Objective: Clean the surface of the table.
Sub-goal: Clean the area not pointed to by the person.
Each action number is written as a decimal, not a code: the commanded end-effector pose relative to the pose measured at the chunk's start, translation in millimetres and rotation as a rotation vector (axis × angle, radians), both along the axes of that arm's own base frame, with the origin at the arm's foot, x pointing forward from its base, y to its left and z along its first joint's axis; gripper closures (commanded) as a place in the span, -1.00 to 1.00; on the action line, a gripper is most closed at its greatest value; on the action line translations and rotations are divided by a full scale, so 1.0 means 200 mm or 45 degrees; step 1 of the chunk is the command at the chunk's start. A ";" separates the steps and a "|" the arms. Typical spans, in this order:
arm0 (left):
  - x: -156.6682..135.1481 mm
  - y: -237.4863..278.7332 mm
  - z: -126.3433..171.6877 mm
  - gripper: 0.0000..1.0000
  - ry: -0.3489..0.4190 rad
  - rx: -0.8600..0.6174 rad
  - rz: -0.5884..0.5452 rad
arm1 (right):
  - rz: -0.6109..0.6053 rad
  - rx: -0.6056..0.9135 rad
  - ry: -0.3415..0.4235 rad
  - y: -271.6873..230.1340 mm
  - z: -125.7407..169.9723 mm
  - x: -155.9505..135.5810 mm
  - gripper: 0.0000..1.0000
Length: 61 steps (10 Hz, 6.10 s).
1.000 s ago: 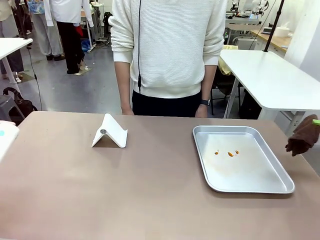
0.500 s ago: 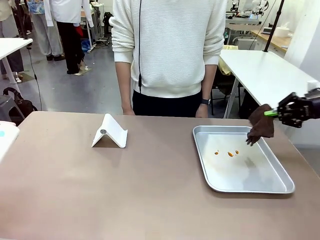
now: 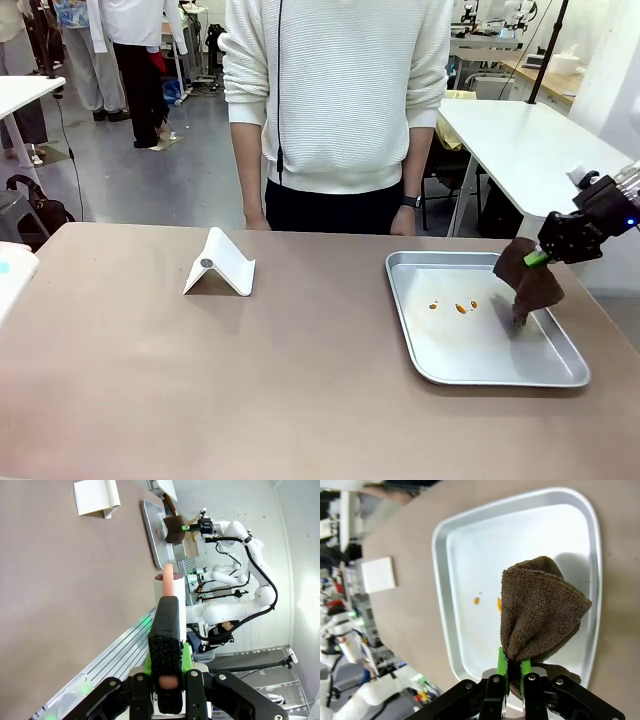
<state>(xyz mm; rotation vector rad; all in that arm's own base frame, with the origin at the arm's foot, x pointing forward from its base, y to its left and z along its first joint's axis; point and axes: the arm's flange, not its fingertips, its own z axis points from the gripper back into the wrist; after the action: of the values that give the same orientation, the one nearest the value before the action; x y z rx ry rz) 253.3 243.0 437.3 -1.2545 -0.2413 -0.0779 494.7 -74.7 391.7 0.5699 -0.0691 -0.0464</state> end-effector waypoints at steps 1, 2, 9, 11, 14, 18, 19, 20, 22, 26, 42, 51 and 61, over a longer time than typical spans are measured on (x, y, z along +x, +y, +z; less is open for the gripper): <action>-0.01 -0.02 0.01 0.55 -0.015 -0.007 0.010 | 0.069 -0.141 0.022 0.08 -0.06 0.07 1.00; -0.01 -0.02 0.01 0.55 -0.015 -0.007 0.010 | 0.098 -0.132 0.022 0.13 -0.12 0.10 1.00; -0.01 -0.02 0.01 0.55 -0.015 -0.007 0.010 | 0.221 0.066 0.098 0.56 -0.44 0.18 1.00; -0.01 -0.02 0.01 0.55 -0.015 -0.007 0.010 | 0.290 0.104 0.116 0.68 -0.48 0.17 1.00; -0.01 -0.02 0.01 0.55 -0.015 -0.007 0.010 | 0.421 0.101 0.155 0.82 -0.54 0.13 1.00; -0.01 -0.02 0.01 0.55 -0.015 -0.007 0.010 | 0.610 -0.060 0.178 0.86 -0.59 0.09 1.00; -0.01 -0.02 0.01 0.55 -0.015 -0.007 0.010 | 0.562 -0.053 0.167 0.84 -0.58 0.10 1.00; -0.01 -0.02 0.01 0.55 -0.015 -0.007 0.010 | 0.474 -0.061 0.146 0.80 -0.58 0.13 1.00; -0.01 -0.02 0.01 0.55 -0.015 -0.007 0.010 | 0.280 -0.053 0.119 0.72 -0.58 0.18 1.00; -0.01 -0.02 0.01 0.55 -0.015 -0.007 0.010 | -0.097 -0.034 0.110 0.61 -0.61 0.25 1.00; -0.01 -0.02 0.01 0.55 -0.015 -0.007 0.010 | 0.174 0.710 0.574 0.34 -0.21 -0.06 1.00; -0.01 -0.02 0.01 0.55 -0.015 -0.007 0.010 | 0.244 1.430 0.118 -0.42 -0.07 -0.34 1.00; -0.01 -0.02 0.01 0.55 -0.015 -0.007 0.010 | 0.128 1.406 0.109 -0.51 -0.18 -0.36 1.00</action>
<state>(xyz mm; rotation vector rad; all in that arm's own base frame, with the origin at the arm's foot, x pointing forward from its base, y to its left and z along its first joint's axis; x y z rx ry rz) 252.4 242.4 436.4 -1.2554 -0.2416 -0.0754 425.7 -175.5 353.4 1.6670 0.0723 -0.0174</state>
